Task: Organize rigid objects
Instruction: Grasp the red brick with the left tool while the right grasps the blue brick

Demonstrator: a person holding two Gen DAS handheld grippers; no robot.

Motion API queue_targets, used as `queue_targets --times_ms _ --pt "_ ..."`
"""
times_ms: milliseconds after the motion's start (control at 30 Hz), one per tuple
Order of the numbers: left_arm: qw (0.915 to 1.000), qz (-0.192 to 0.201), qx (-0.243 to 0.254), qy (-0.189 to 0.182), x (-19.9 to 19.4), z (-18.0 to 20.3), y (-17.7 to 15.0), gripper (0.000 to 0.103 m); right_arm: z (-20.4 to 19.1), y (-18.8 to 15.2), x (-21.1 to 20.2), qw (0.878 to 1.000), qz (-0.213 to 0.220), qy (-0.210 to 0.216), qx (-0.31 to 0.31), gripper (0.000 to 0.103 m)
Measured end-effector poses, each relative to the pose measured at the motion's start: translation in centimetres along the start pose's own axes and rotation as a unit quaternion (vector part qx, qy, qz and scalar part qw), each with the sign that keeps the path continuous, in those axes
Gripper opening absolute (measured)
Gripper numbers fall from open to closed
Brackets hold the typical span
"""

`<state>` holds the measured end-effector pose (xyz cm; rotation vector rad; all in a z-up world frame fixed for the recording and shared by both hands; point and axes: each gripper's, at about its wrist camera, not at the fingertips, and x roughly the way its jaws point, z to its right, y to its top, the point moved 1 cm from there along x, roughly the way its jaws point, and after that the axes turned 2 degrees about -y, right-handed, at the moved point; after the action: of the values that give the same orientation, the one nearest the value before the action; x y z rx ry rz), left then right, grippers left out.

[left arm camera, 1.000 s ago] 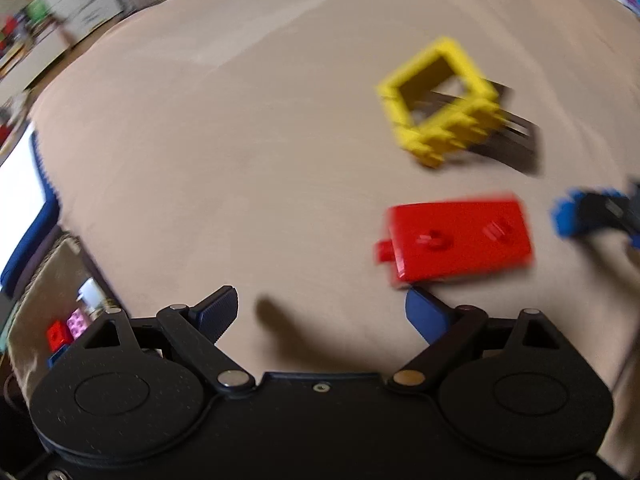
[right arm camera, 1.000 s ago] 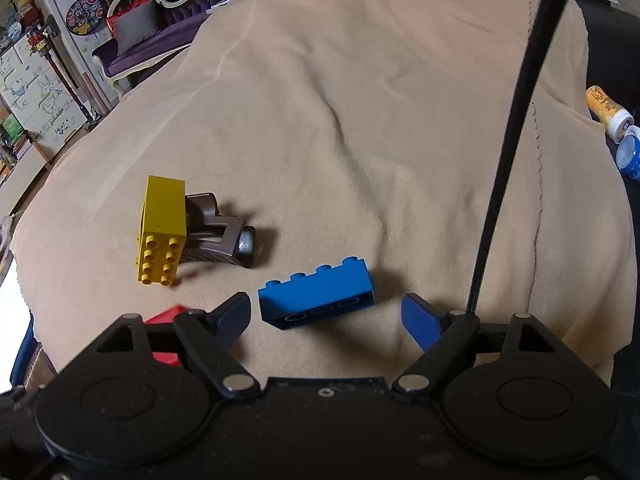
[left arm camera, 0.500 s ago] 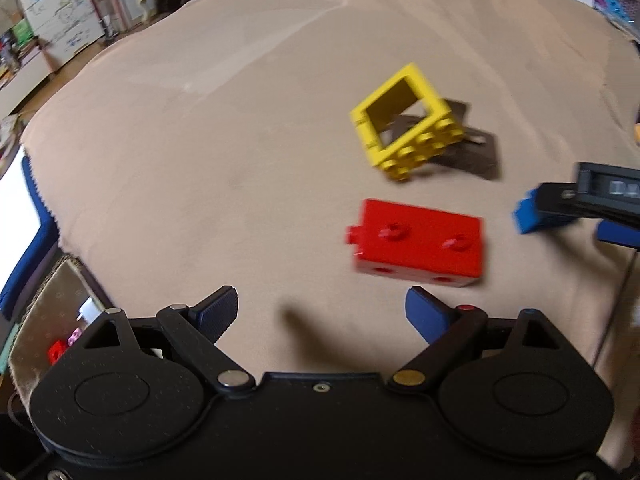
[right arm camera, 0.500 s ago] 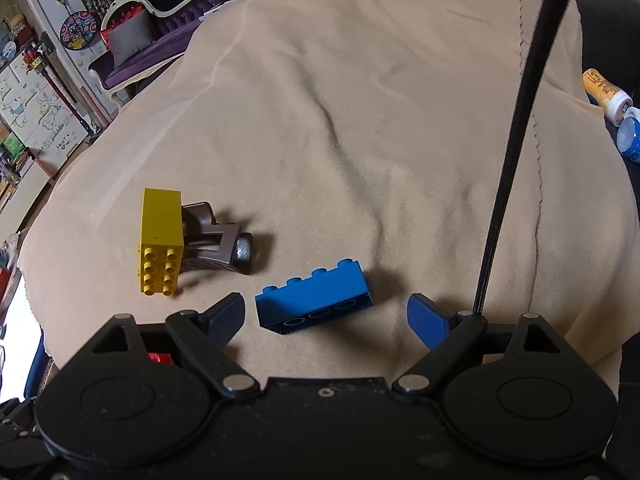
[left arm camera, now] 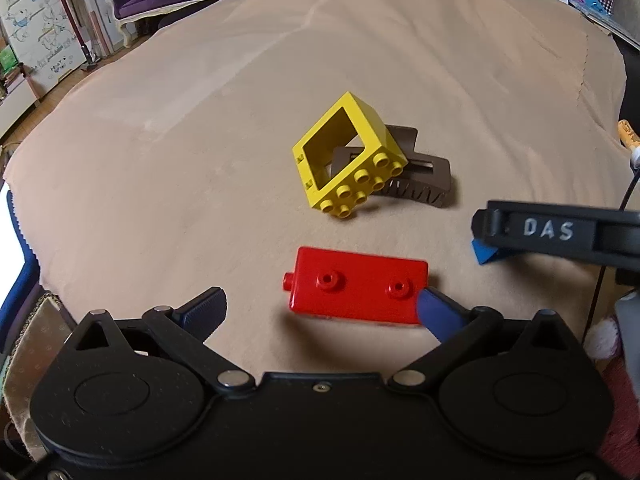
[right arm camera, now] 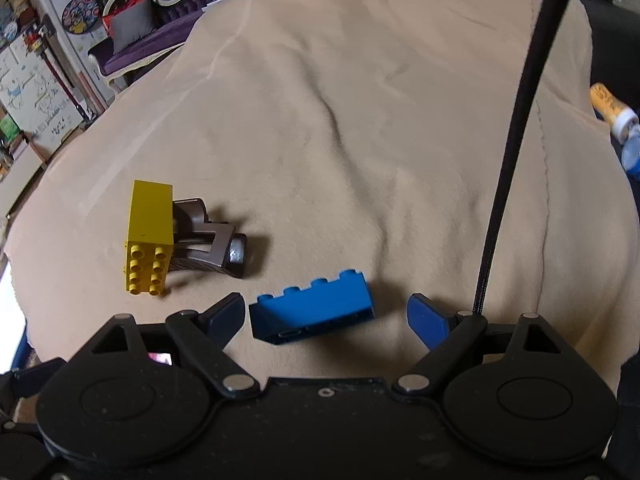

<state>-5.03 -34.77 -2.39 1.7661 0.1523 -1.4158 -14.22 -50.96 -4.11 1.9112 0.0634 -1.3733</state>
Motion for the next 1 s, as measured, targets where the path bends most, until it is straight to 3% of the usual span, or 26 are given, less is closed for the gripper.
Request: queue_targets --times_ms 200,267,300,600,733,1000 --pt "0.9998 -0.002 -0.013 -0.014 -0.3 -0.4 -0.5 0.1 -0.4 -0.1 0.9 1.0 -0.005 -0.009 -0.013 0.086" --pt "0.9998 -0.002 -0.01 -0.014 0.0 -0.3 -0.5 0.1 -0.5 -0.2 1.0 1.0 -0.004 -0.013 -0.017 0.068" --pt "0.9998 -0.002 -0.012 -0.015 0.0 -0.3 -0.5 0.1 -0.6 -0.3 1.0 1.0 -0.002 -0.02 -0.023 0.066" --pt "0.9994 -0.035 -0.005 -0.004 2.5 0.1 -0.1 0.098 -0.3 -0.4 0.3 1.0 0.003 -0.015 -0.015 0.066" --pt "0.9977 -0.053 -0.024 -0.035 3.3 -0.3 -0.2 0.071 -0.3 -0.3 -0.7 1.0 0.009 -0.009 -0.009 0.066" --pt "0.9968 -0.044 -0.061 -0.025 0.9 -2.7 -0.5 0.071 -0.1 0.0 -3.4 0.999 0.027 0.004 0.017 0.066"
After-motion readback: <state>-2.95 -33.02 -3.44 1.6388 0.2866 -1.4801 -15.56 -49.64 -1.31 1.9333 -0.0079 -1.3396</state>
